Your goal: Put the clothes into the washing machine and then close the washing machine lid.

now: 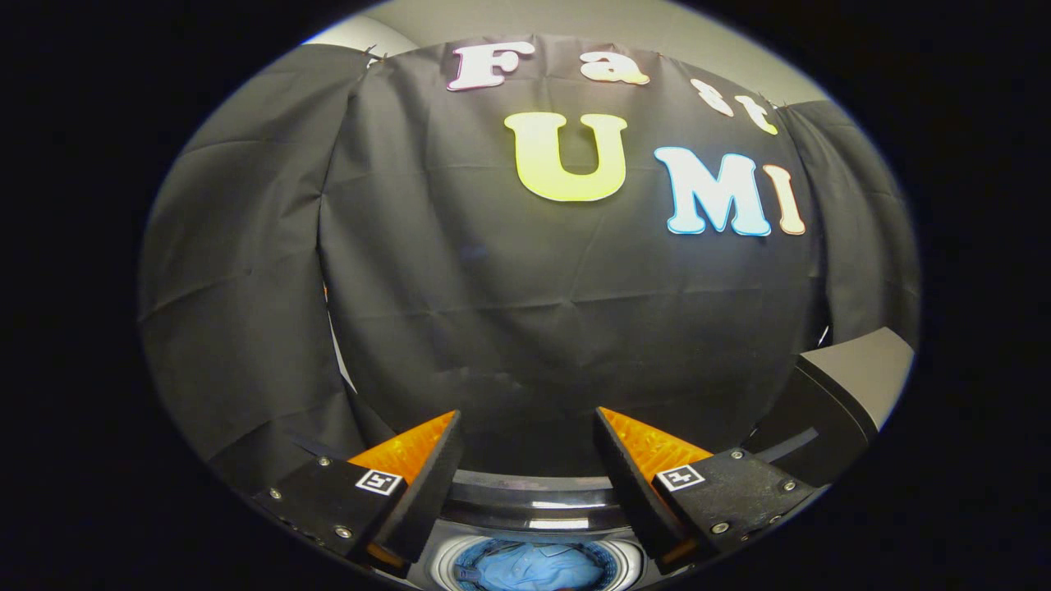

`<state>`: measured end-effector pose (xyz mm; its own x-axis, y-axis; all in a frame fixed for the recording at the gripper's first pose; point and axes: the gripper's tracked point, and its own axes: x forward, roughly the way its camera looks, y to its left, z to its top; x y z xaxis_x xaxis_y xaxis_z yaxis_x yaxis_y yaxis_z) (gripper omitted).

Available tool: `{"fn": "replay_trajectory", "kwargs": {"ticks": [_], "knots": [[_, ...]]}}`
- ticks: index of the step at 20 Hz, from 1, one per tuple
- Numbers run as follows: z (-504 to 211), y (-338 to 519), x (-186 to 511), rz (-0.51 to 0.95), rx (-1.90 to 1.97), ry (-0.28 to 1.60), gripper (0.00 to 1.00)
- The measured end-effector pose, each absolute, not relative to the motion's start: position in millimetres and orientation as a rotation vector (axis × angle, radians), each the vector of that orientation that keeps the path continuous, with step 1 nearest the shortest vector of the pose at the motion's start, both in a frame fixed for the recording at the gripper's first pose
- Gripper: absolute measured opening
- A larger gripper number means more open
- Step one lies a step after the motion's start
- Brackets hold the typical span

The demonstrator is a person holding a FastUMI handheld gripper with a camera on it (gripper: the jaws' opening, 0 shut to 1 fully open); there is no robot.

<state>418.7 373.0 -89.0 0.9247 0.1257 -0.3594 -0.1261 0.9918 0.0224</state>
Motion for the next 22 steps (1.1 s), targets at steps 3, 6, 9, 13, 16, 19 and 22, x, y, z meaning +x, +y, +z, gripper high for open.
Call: {"fn": "replay_trajectory", "kwargs": {"ticks": [3, 6, 9, 13, 16, 19, 22], "knots": [[-89, 374, 411, 0.136, -0.005, 0.349, 0.97], [-91, 374, 403, 0.137, -0.004, 0.332, 0.97], [-92, 374, 394, 0.149, -0.003, 0.319, 0.96], [-92, 374, 383, 0.16, -0.005, 0.28, 0.96], [-95, 373, 375, 0.161, -0.008, 0.262, 0.96], [-97, 374, 369, 0.163, -0.008, 0.252, 0.96], [-99, 373, 363, 0.166, -0.009, 0.244, 0.96]]}}
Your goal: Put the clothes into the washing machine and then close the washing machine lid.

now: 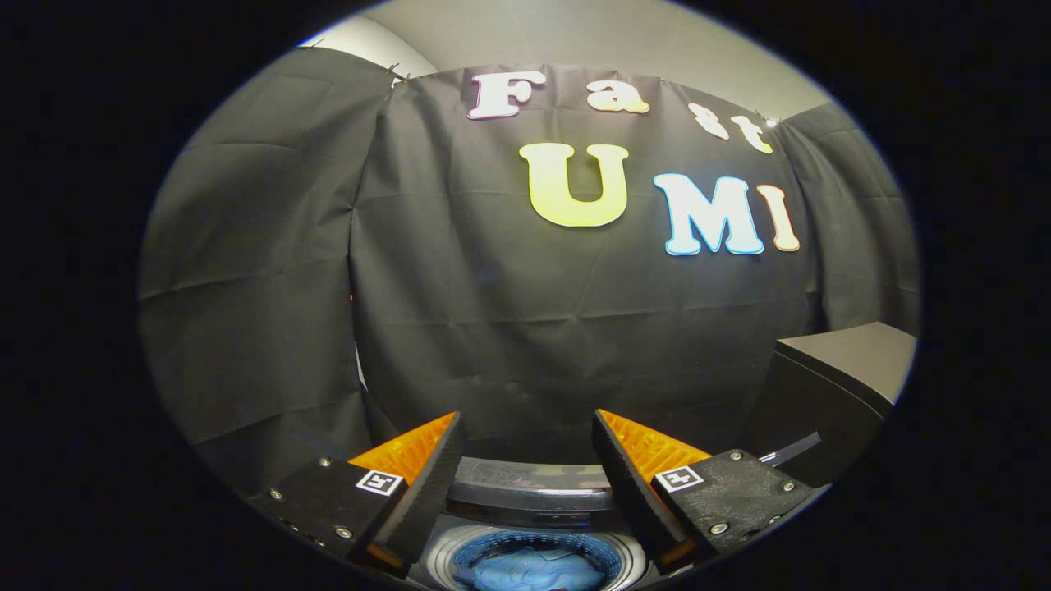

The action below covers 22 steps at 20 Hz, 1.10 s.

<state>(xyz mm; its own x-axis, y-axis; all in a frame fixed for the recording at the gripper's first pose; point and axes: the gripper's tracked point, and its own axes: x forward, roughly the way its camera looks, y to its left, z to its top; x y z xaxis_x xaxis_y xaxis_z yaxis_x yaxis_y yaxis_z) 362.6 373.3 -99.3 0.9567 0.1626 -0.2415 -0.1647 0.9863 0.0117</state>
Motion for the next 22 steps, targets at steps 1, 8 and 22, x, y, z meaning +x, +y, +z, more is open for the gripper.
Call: {"fn": "replay_trajectory", "kwargs": {"ticks": [1, 8, 22], "knots": [[-100, 373, 360, 0.167, -0.008, 0.242, 0.96], [-122, 373, 335, 0.181, -0.015, 0.265, 0.96], [-148, 368, 282, 0.207, -0.025, 0.311, 0.96]]}}
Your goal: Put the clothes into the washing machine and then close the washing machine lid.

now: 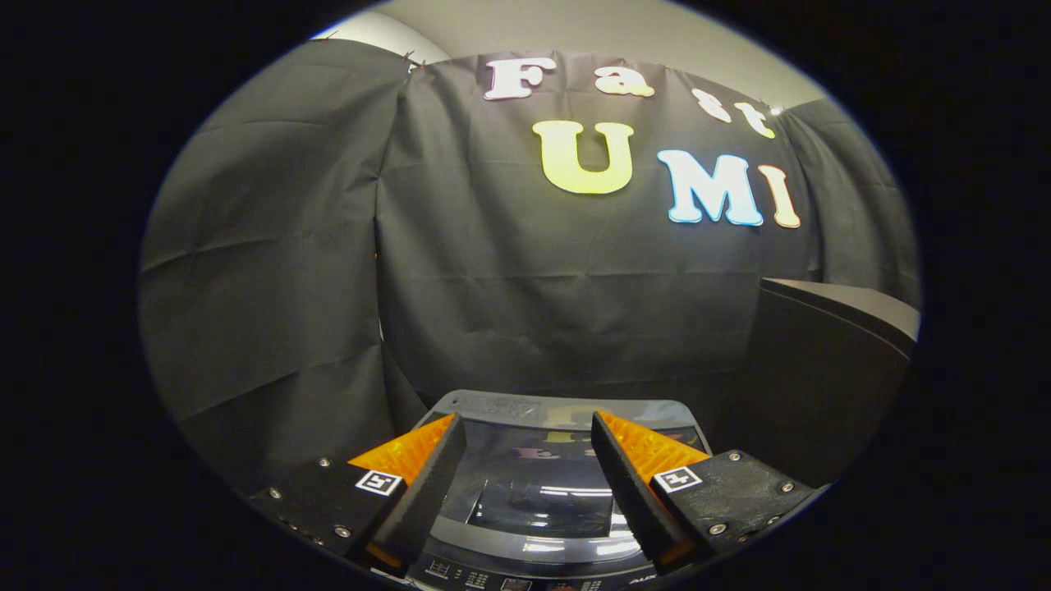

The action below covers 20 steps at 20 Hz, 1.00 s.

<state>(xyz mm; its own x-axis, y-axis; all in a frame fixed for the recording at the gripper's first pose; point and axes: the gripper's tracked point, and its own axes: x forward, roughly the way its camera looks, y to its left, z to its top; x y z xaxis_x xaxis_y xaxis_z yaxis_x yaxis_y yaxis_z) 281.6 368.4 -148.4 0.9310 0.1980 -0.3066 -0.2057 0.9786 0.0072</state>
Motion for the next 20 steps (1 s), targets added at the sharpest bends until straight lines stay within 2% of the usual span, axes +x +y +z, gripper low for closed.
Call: {"fn": "replay_trajectory", "kwargs": {"ticks": [10, 20], "knots": [[-57, 353, 235, 0.201, 0.024, 0.182, 0.95], [-6, 299, 144, 0.257, -0.002, 0.102, 0.95]]}}
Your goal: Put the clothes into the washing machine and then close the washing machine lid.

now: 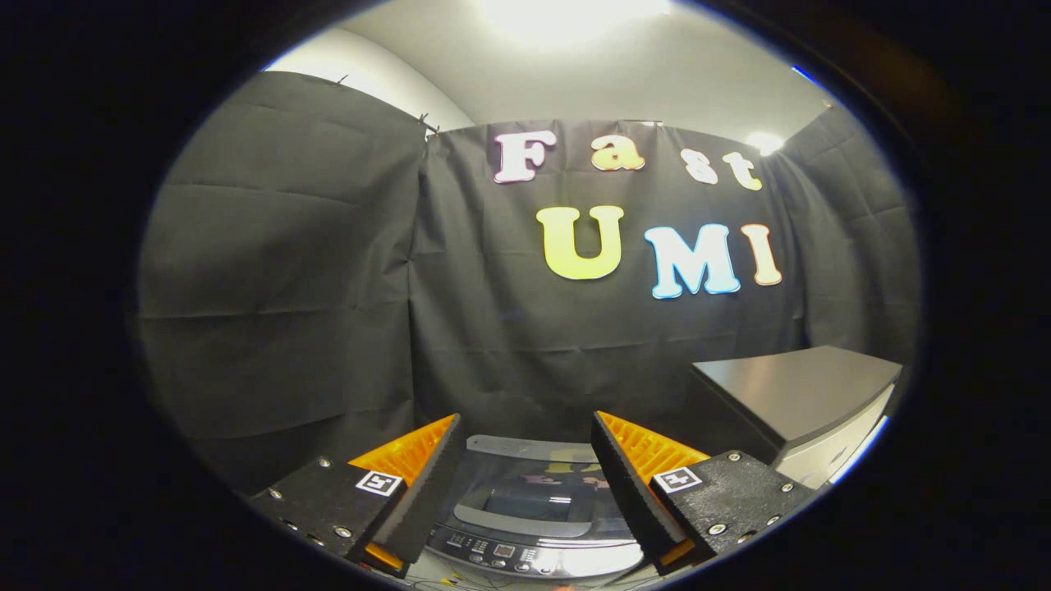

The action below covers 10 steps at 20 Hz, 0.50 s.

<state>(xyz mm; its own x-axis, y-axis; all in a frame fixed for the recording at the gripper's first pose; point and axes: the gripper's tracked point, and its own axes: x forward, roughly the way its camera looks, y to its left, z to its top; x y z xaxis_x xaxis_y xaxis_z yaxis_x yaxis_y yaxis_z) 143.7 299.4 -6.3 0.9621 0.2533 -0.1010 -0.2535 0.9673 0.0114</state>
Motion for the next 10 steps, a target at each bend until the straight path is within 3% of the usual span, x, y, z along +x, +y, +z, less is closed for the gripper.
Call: {"fn": "replay_trajectory", "kwargs": {"ticks": [10], "knots": [[26, 205, 78, 0.177, 0.005, 0.074, 0.95]]}}
